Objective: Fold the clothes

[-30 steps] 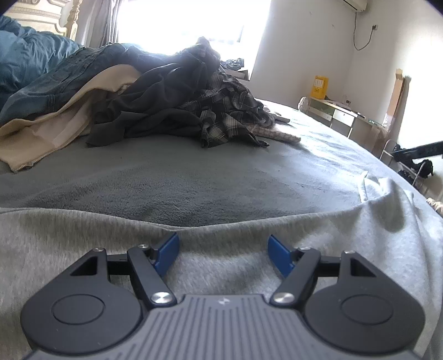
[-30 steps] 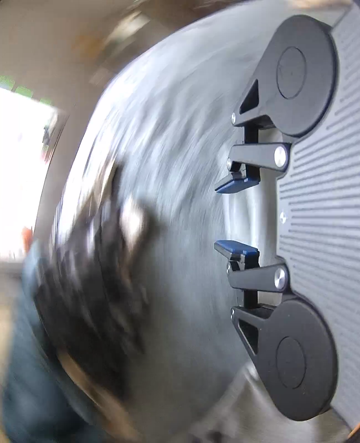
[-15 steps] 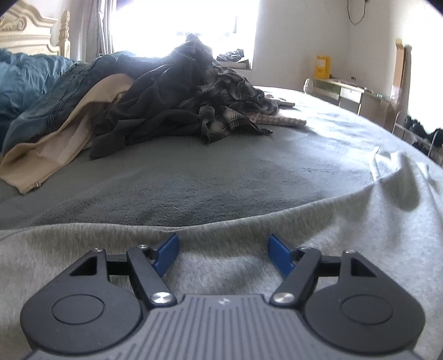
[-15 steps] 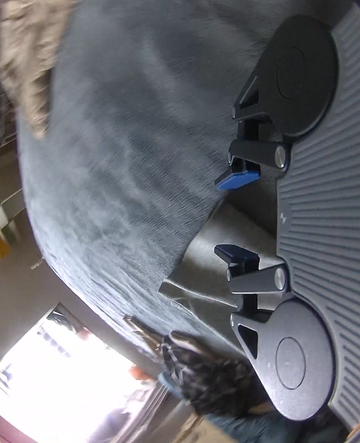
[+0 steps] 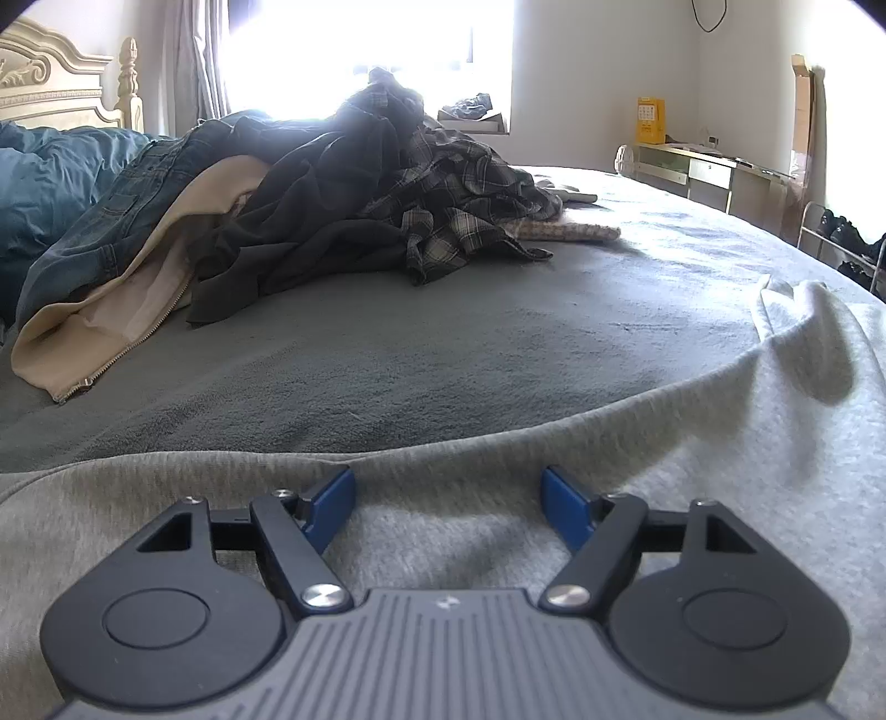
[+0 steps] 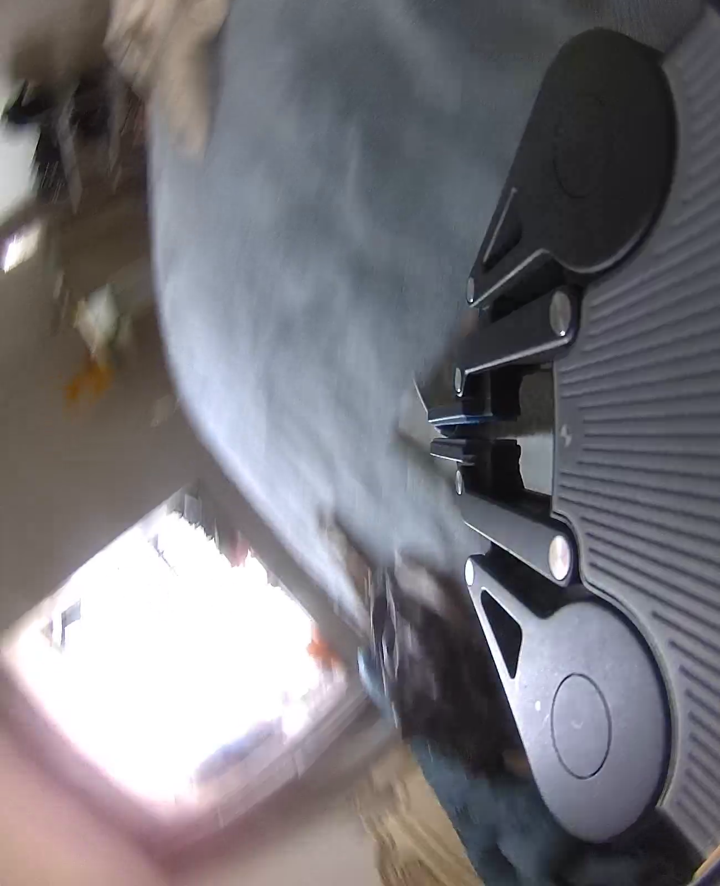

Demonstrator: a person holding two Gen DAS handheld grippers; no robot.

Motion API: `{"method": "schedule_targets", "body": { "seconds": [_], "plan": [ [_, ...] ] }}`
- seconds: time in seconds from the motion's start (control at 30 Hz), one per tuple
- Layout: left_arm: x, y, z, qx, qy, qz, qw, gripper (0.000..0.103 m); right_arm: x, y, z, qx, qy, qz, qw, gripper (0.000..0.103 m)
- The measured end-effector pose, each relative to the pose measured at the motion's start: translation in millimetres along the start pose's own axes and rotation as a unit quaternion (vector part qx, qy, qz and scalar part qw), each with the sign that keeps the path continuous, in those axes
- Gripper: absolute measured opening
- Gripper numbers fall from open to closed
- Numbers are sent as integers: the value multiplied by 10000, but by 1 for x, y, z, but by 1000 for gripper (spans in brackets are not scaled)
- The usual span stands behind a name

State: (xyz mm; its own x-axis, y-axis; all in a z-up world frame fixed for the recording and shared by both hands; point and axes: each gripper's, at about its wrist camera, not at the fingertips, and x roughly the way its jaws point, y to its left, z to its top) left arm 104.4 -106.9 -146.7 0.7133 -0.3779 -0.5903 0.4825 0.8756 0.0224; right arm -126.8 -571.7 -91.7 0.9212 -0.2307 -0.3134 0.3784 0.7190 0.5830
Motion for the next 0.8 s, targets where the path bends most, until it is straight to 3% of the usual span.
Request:
{"method": "schedule_targets", "body": {
  "seconds": [0.07, 0.13, 0.27, 0.33, 0.43, 0.5, 0.6, 0.67, 0.7, 0.77, 0.8],
  "plan": [
    [0, 0, 0, -1, -4, -1, 10000, 76, 0, 47, -8, -498, 109, 571, 9971, 3],
    [0, 0, -1, -3, -10, 3, 10000, 76, 2, 94, -29, -982, 438, 1225, 9866, 3],
    [0, 0, -1, 6, -11, 9, 10000, 76, 4, 166, -99, -1926, 1472, 2197, 9450, 4],
    [0, 0, -1, 5, -12, 13, 10000, 76, 2, 178, -128, -2182, 1958, 2340, 9270, 7],
    [0, 0, -1, 7, -12, 15, 10000, 76, -8, 165, -129, -2084, 2047, 2324, 9277, 10],
    [0, 0, -1, 9, -13, 12, 10000, 76, -17, 147, -109, -1794, 1845, 2312, 9383, 26],
    [0, 0, -1, 12, -26, 19, 10000, 76, -31, 95, -64, -990, 1111, 1799, 9724, 50],
    [0, -1, -2, 13, -37, 24, 10000, 76, -28, 52, -40, -298, 715, 935, 9926, 51],
    [0, -1, -2, 15, -41, 27, 10000, 76, -25, 29, -31, 83, 554, 406, 9976, 51],
    [0, -1, -2, 17, -45, 28, 10000, 76, -18, -14, -14, 821, 274, -577, 9946, 52],
    [0, -1, -2, 15, -45, 26, 10000, 76, -12, -29, -15, 1102, 344, -737, 9906, 52]
  ]
}}
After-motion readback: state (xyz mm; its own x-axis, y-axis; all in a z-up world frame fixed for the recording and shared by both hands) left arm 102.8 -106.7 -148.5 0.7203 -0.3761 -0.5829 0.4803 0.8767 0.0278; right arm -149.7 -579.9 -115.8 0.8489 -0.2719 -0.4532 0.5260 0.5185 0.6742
